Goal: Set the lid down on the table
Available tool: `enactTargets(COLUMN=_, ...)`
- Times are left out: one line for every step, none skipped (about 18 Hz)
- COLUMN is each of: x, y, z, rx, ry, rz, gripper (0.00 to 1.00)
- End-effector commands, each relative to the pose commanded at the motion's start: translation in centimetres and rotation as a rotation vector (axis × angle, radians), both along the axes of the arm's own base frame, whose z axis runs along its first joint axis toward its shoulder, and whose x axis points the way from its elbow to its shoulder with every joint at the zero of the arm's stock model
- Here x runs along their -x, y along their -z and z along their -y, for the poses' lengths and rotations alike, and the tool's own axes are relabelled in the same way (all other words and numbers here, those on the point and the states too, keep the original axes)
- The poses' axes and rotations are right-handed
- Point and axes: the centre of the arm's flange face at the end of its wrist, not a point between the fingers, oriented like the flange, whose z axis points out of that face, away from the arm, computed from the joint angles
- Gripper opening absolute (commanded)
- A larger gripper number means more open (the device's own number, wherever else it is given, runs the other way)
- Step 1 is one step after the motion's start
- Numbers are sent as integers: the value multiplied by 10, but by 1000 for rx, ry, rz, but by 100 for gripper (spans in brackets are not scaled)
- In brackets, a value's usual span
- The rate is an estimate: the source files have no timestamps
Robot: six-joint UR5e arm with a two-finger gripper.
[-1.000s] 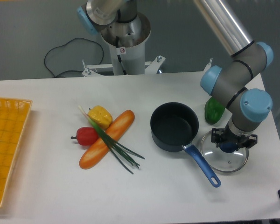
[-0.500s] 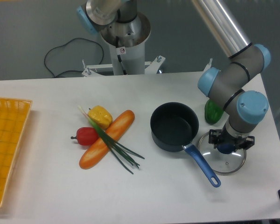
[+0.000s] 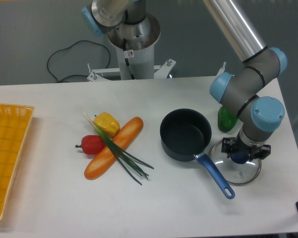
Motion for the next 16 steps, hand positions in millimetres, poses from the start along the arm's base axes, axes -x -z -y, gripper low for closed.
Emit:
enactTargets(x=0, y=0, z=0, rx=0, ry=2, rz=0, gripper=100)
enactTargets(x=0, y=-1, z=0, rx=0, ry=6, rz=-1, gripper=100)
enactTargets(x=0, y=-3, z=0, rx=0, ry=8, rz=-5, gripper=100)
enactTargets(x=0, y=-4, z=0, rx=-1, ry=9, rz=-6, gripper=100)
enactTargets(x=1, y=-6, z=0, rx=2, ry=12, rz=-14, gripper=100)
enactTargets(x=1, y=-9, z=-2, rx=10, ry=28, rz=-26, gripper=100)
enactTargets(x=-1, y=-12, z=-7, rx=26, ry=69, rz=-38, gripper=100)
enactTargets(x=-3, y=-15, z=-10, rx=44, ry=114, rz=-48, gripper=100)
enactTargets(x=-7, y=-16, z=-14, rx=59, ry=149, rz=-53, gripper=100)
enactTargets(x=-8, y=-19, z=-15, rx=73, ry=165, rz=-61, gripper=100)
enactTargets(x=-9, y=-20, z=-14, rx=87, ry=169, rz=-65, gripper=100)
enactTargets(x=-11, y=-23, z=-15, rx=88, ry=172, rz=-70, gripper=100)
enactTargets(x=-13, y=-26, z=-15, rx=87, ry=173, rz=-73, gripper=100)
enactTargets(x=-14, y=-30, z=-17, rx=85, ry=176, rz=-79, gripper=100)
enactTargets(x=-17, y=-36, z=-19, rx=82, ry=180, rz=-87, gripper=100)
enactTargets(x=-22, y=-40, z=-21, rx=78, ry=183, rz=-89, gripper=100)
